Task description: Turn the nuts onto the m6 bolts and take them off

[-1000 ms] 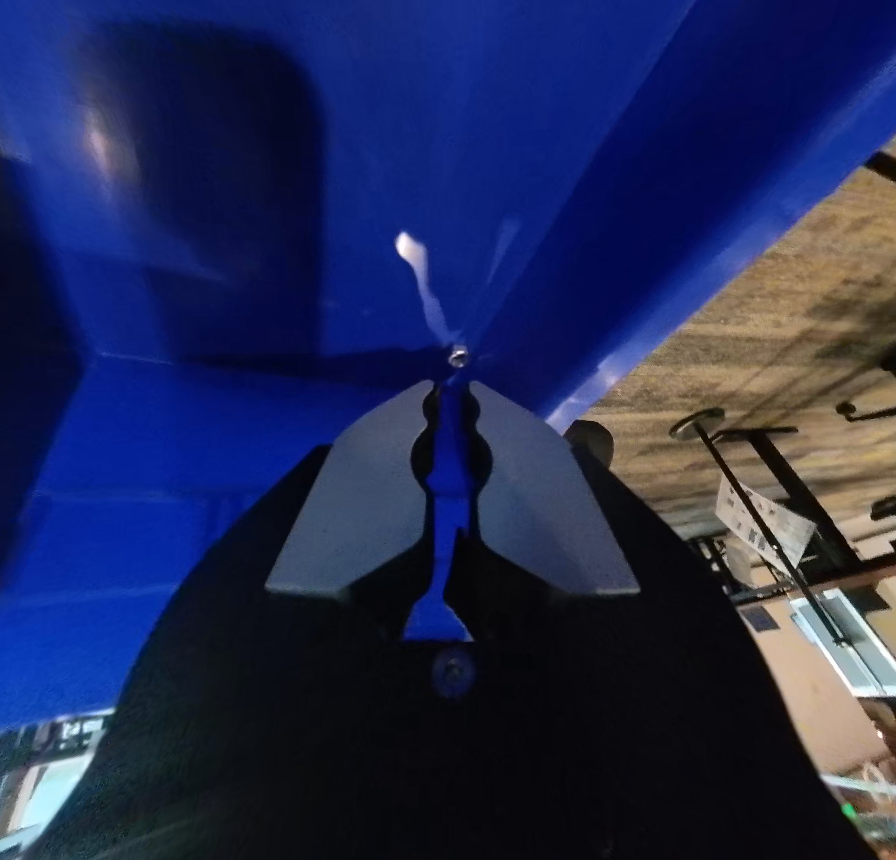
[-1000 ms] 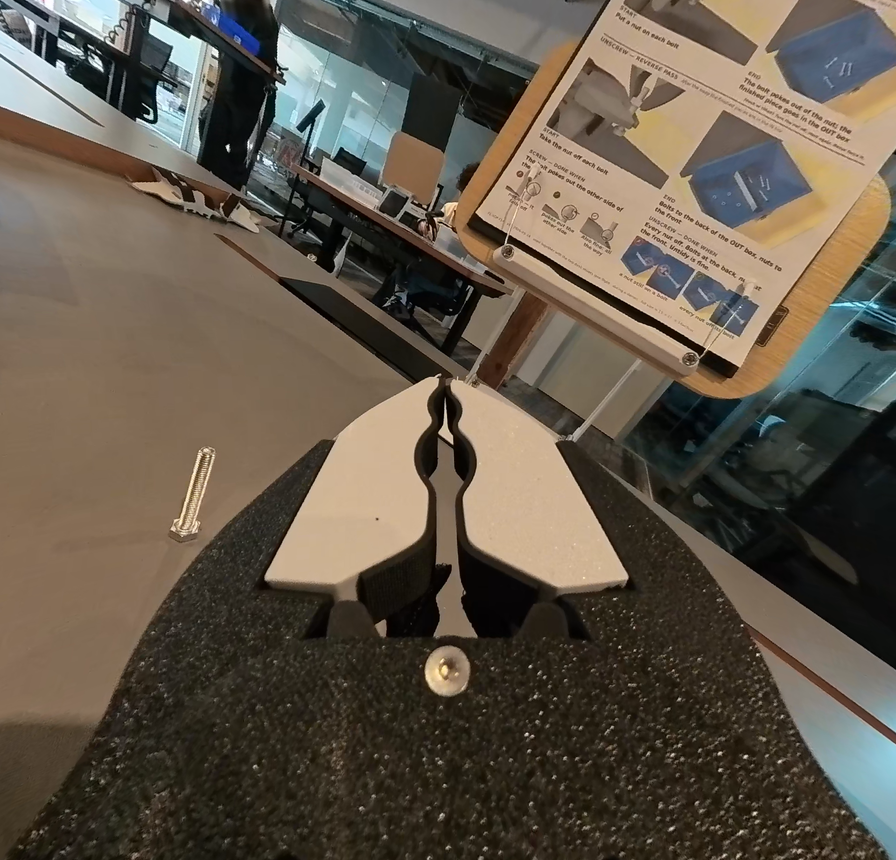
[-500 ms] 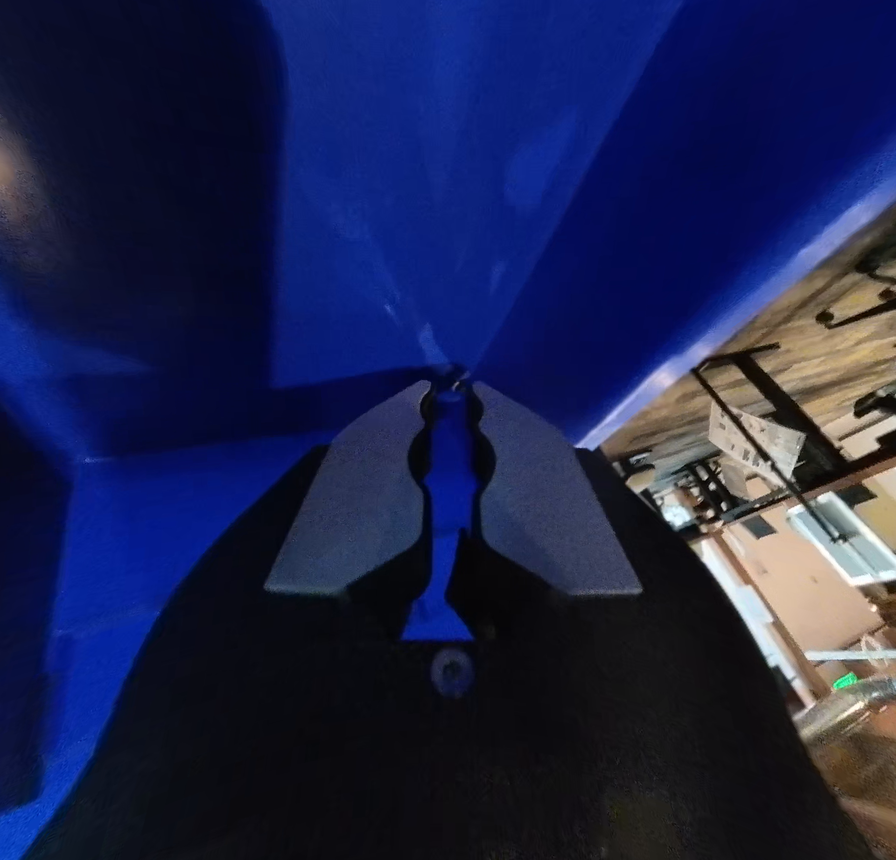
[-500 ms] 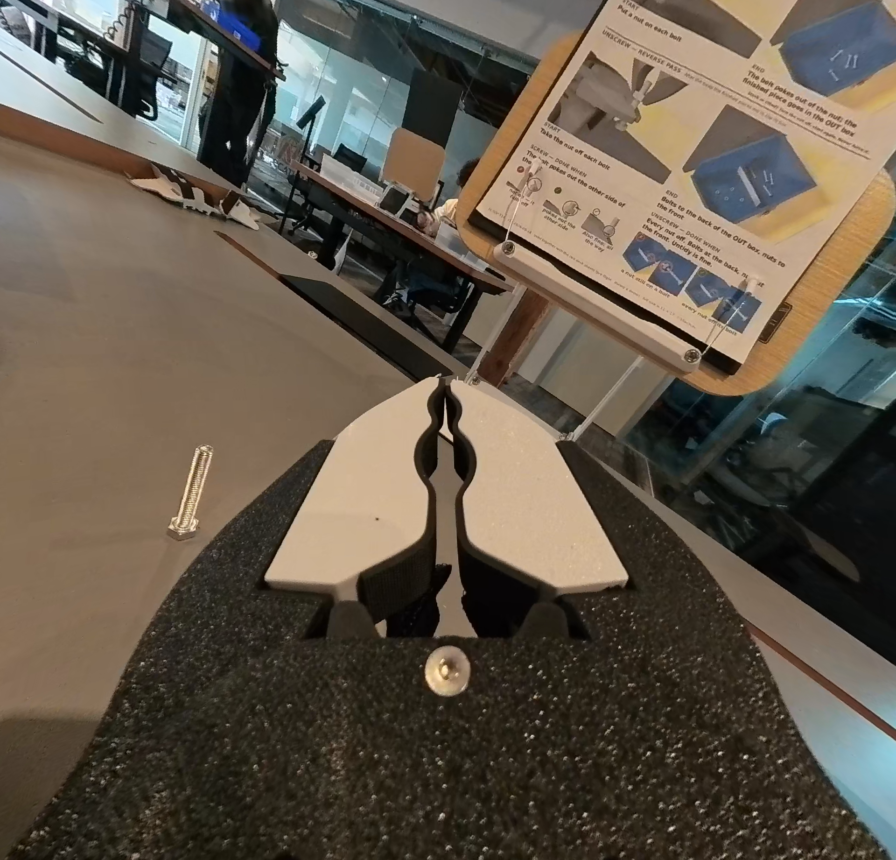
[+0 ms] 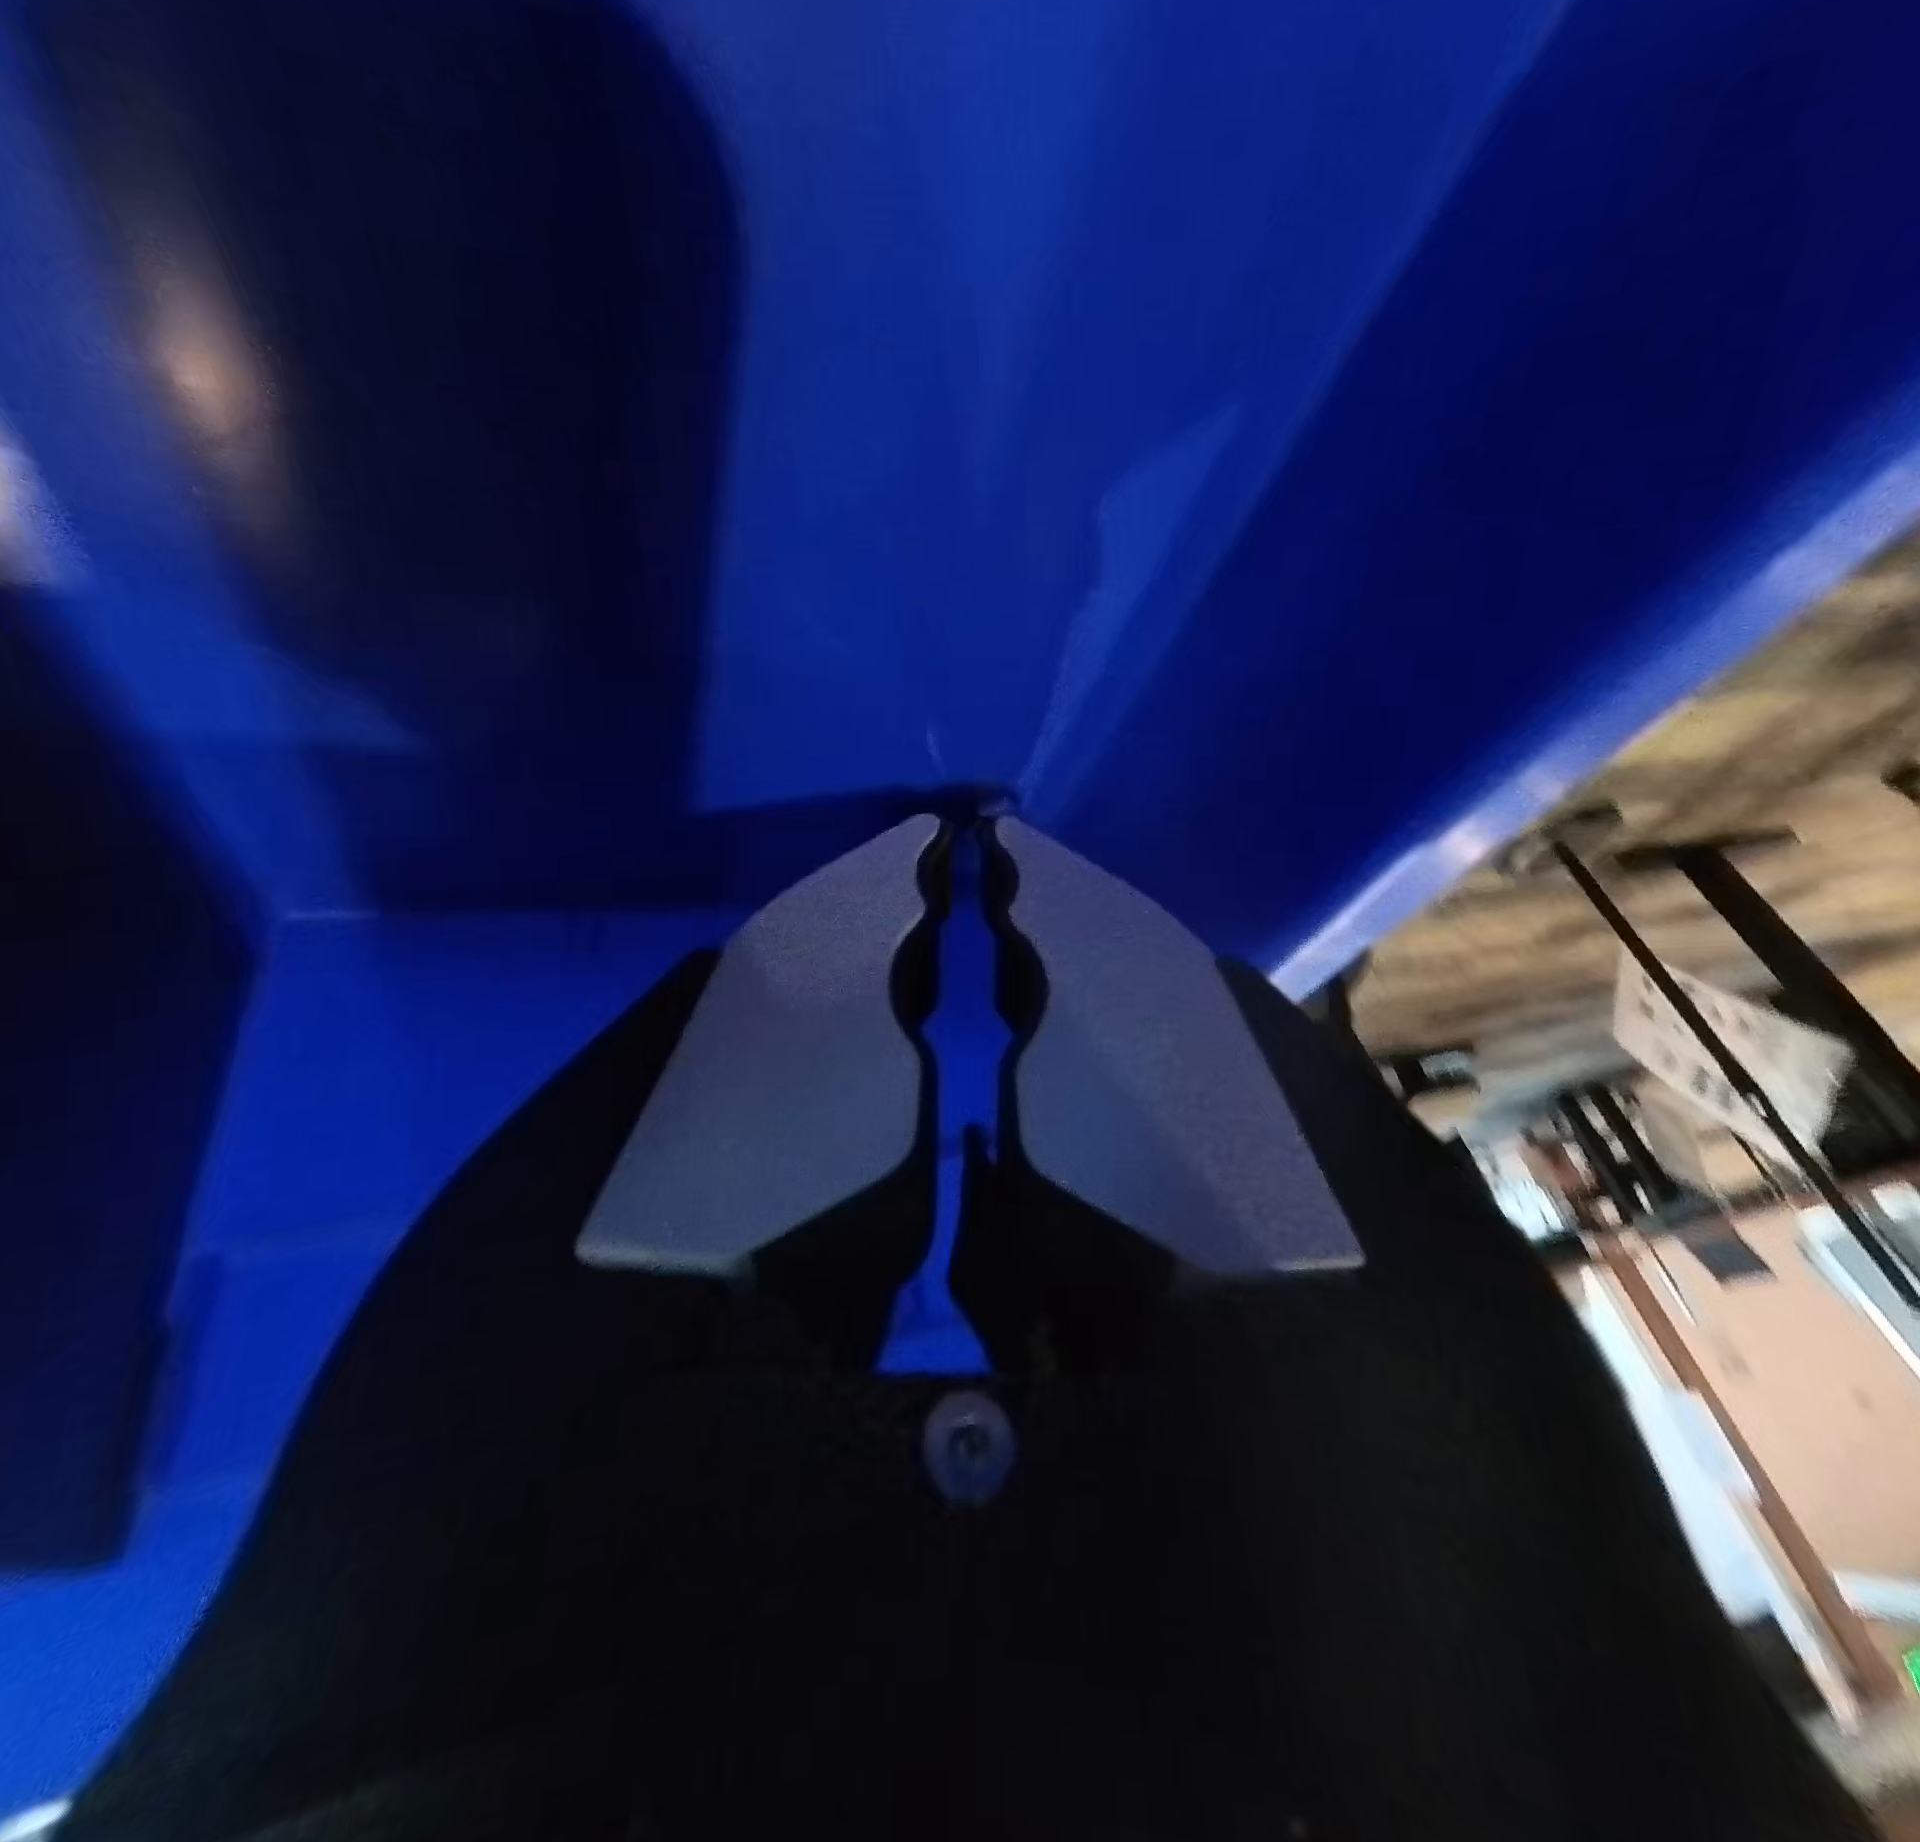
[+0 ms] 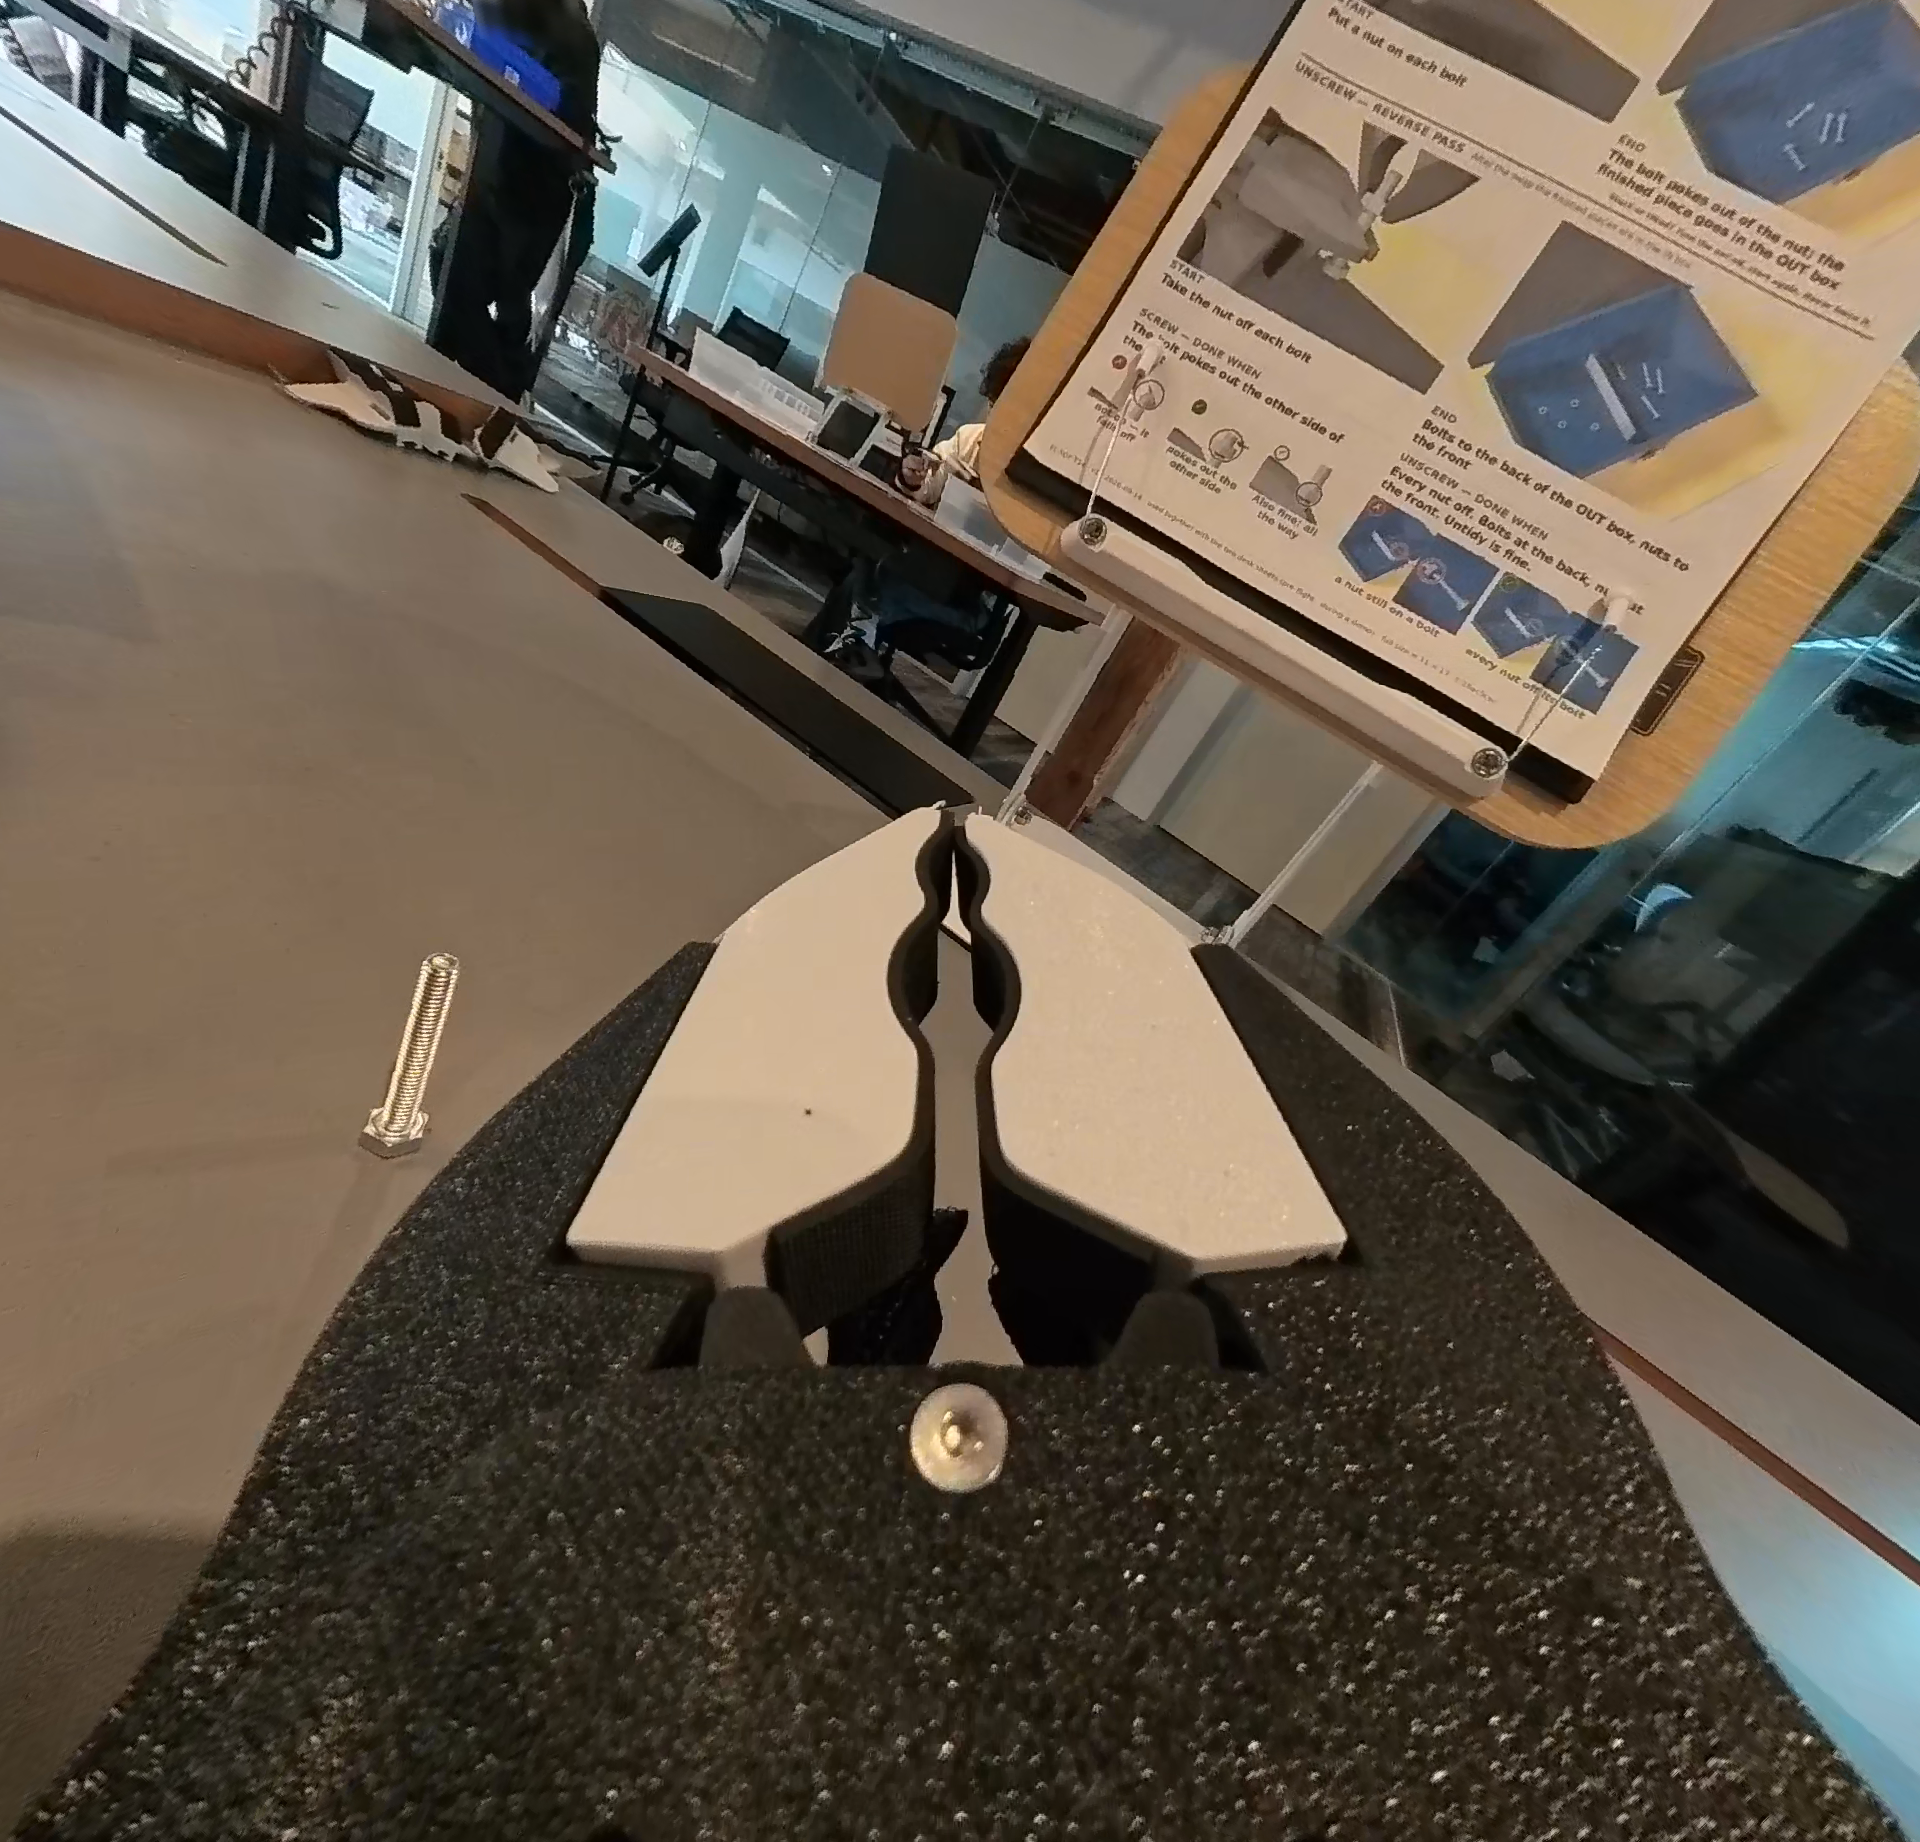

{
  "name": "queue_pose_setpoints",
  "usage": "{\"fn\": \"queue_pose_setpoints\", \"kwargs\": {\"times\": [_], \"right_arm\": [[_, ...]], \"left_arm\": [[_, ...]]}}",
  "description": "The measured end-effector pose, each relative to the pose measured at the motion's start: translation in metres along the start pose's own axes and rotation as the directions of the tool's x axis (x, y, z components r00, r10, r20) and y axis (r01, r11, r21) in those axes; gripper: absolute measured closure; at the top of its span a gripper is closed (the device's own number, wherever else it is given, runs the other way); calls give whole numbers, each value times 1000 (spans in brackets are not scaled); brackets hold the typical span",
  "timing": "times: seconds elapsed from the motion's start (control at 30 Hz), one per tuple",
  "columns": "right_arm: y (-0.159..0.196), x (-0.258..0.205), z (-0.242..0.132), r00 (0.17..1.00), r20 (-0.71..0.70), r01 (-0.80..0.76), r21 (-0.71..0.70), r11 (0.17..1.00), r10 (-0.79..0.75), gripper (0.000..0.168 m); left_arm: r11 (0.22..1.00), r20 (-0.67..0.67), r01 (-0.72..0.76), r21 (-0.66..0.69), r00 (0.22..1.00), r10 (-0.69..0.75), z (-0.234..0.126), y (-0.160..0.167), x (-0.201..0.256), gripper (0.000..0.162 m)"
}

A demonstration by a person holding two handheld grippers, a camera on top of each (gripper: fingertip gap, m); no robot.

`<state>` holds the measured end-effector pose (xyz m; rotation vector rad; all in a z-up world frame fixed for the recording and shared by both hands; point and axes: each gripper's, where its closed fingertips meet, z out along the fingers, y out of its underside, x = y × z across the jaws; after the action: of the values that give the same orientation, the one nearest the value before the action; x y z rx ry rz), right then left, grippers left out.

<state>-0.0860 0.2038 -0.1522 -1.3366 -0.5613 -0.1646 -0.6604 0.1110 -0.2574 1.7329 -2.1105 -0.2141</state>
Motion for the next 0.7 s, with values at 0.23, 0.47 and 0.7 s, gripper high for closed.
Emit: {"fn": "queue_pose_setpoints", "kwargs": {"times": [0.23,0.47,0.7], "right_arm": [[0,0,0,1000,-2,-3,2,1000,3,168],[0,0,0,1000,0,-4,1,1000,4,168],[0,0,0,1000,2,-4,0,1000,4,168]], "left_arm": [[987,109,107,116,987,-120,-15,-10,-21,159],[967,31,189,170,980,-197,-18,-6,-12,151],[954,57,240,180,966,-254,-13,-13,-23,142]]}}
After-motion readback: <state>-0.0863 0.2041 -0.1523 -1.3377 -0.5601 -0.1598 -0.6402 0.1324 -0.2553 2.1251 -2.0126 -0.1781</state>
